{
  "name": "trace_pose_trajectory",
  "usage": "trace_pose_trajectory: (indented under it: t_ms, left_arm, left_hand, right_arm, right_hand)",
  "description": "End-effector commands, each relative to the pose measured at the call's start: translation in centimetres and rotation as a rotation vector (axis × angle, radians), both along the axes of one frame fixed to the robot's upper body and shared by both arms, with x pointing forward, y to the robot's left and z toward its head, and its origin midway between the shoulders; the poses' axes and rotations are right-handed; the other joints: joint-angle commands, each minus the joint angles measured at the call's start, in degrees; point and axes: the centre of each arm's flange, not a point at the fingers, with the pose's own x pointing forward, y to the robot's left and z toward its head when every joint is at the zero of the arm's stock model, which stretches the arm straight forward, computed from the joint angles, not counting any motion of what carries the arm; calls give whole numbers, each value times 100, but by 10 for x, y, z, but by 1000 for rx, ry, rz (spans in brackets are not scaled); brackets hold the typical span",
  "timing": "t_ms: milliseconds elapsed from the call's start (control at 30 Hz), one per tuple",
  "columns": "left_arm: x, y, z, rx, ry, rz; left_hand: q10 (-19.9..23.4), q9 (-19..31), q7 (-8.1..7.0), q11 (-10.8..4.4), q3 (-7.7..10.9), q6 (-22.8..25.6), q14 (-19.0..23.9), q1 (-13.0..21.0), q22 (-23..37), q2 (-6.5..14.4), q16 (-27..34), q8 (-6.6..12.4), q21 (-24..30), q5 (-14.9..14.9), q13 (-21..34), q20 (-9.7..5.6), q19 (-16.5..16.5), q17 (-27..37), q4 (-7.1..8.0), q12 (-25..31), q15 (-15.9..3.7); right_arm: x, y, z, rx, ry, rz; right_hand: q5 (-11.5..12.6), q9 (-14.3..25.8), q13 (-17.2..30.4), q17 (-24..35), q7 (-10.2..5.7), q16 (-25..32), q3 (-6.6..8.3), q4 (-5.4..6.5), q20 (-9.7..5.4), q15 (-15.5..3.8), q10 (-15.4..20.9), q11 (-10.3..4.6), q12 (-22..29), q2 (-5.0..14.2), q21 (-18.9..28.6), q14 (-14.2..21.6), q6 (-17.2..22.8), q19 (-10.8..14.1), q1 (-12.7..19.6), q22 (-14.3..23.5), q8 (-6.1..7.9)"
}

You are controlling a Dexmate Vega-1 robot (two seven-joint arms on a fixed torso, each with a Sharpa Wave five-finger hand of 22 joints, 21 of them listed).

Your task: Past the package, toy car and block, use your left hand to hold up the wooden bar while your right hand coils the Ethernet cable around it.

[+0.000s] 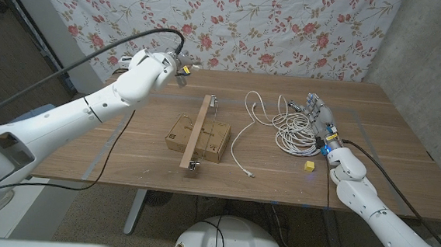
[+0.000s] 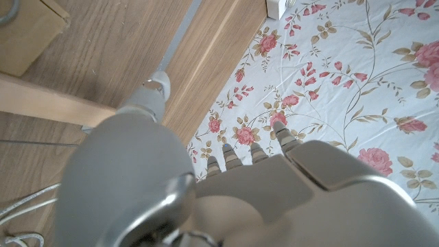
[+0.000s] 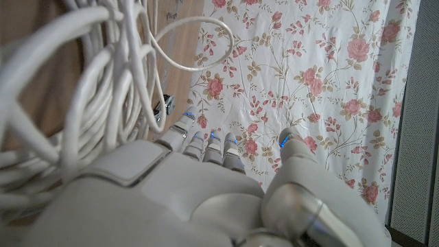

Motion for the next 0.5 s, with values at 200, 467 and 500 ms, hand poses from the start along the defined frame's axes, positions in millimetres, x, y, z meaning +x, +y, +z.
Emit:
trace_pose_trajectory:
  t_ms: [200, 467, 500]
  left_arm:
    - [7, -24, -17, 170, 54, -113]
    - [8, -35, -27, 206, 128, -182]
    - [9, -36, -28, 213, 141, -186]
  left_hand:
    - [-19, 47, 145, 42, -561, -218, 25, -361, 36, -540, 50, 73, -80, 284, 59, -2, 145, 37, 117, 78, 75]
    - [-9, 78, 217, -176, -900, -502, -81, -530, 41, -600, 25, 33, -197, 510, 73, 99, 18, 45, 137, 108, 86]
    - [-7, 79, 217, -177, -912, -495, -92, -532, 41, -599, 22, 39, -203, 519, 73, 106, 10, 45, 135, 109, 86]
  right_arm:
    - [-4, 2, -1, 8, 0, -19]
    - [-7, 2, -1, 12, 1, -31]
    - [-7, 3, -1, 13, 2, -33]
  right_hand:
    - [-7, 14, 21, 23, 7, 21, 6, 31, 5, 23, 29, 19, 34, 12, -10, -6, 35, 38, -34, 25, 32]
    - [-11, 14, 21, 24, 4, 20, 4, 38, 8, 27, 33, 17, 35, 19, -15, -7, 37, 41, -49, 25, 32]
    - [-11, 14, 21, 24, 3, 21, 4, 38, 8, 25, 33, 12, 35, 20, -15, -5, 39, 42, -49, 25, 33]
